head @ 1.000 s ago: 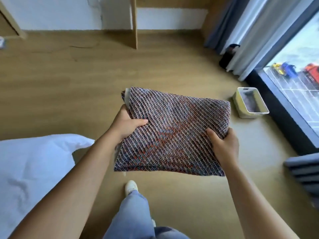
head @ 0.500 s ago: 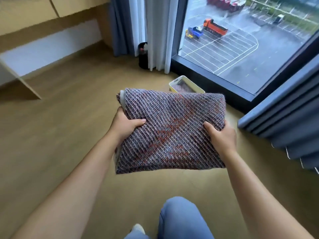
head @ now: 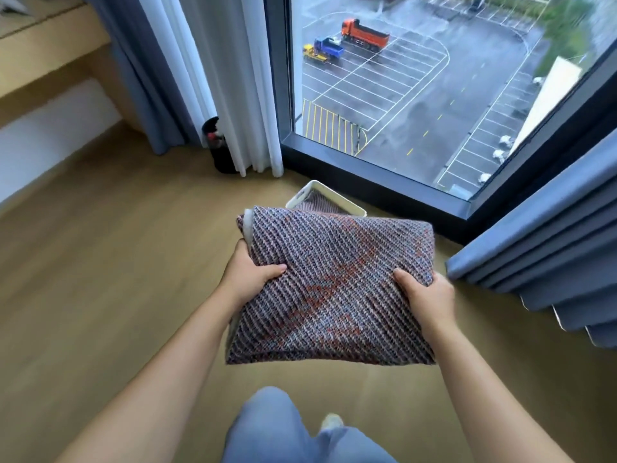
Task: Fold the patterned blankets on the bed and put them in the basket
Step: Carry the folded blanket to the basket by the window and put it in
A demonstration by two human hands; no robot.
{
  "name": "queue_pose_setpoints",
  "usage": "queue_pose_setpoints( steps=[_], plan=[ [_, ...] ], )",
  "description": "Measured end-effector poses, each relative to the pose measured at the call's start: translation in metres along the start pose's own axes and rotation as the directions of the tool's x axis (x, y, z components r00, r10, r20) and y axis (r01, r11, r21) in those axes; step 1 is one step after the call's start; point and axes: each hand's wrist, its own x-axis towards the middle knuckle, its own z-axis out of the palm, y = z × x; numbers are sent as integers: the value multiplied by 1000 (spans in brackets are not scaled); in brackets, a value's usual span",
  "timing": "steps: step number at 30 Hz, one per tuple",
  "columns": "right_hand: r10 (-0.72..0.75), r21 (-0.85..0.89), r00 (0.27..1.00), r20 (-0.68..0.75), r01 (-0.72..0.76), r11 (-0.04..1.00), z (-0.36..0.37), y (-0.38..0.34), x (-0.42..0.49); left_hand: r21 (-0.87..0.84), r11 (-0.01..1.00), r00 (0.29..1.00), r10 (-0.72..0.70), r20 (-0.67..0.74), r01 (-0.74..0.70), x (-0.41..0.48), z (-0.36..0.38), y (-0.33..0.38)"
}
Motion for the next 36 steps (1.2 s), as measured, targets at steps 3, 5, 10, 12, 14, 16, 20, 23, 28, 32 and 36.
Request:
queue_pose_setpoints(
  steps=[3, 5, 10, 12, 14, 16, 20, 23, 28, 32, 36],
  plan=[
    [22, 22, 999, -34, -21, 1000, 24, -21, 56, 5, 1000, 998, -4, 56, 3, 74, 7, 19],
    [40, 24, 997, -65, -39, 999, 42, -36, 95, 4, 1000, 995, 4, 99, -4, 126, 14, 33],
    [145, 55, 974, -175, -138, 989, 92, -65, 180, 108, 994, 981, -17, 194, -4, 257, 34, 69],
    [174, 58, 961, -215, -166, 984, 107, -75, 211, 143, 990, 974, -12, 224, -21, 304, 43, 83],
    [186, 48, 950, -252, -180, 983, 116, -82, 242, 147, 988, 967, 2, 253, -41, 345, 57, 97],
    [211, 49, 931, -297, -206, 977, 120, -85, 275, 139, 989, 958, 7, 286, -49, 381, 76, 105],
    [247, 57, 903, -351, -243, 968, 130, -86, 348, 157, 987, 946, -9, 324, -45, 459, 122, 114],
    [266, 67, 886, -379, -261, 963, 135, -81, 386, 171, 984, 942, -2, 336, -59, 500, 155, 116],
    [352, 101, 818, -454, -346, 933, 161, -45, 458, 213, 975, 905, -34, 424, -63, 591, 213, 91],
    [370, 61, 797, -478, -390, 919, 203, 14, 514, 259, 962, 881, -51, 470, -82, 673, 248, 26],
    [372, 14, 807, -459, -412, 911, 267, 96, 576, 286, 952, 864, -53, 500, -108, 758, 269, -65]
  ],
)
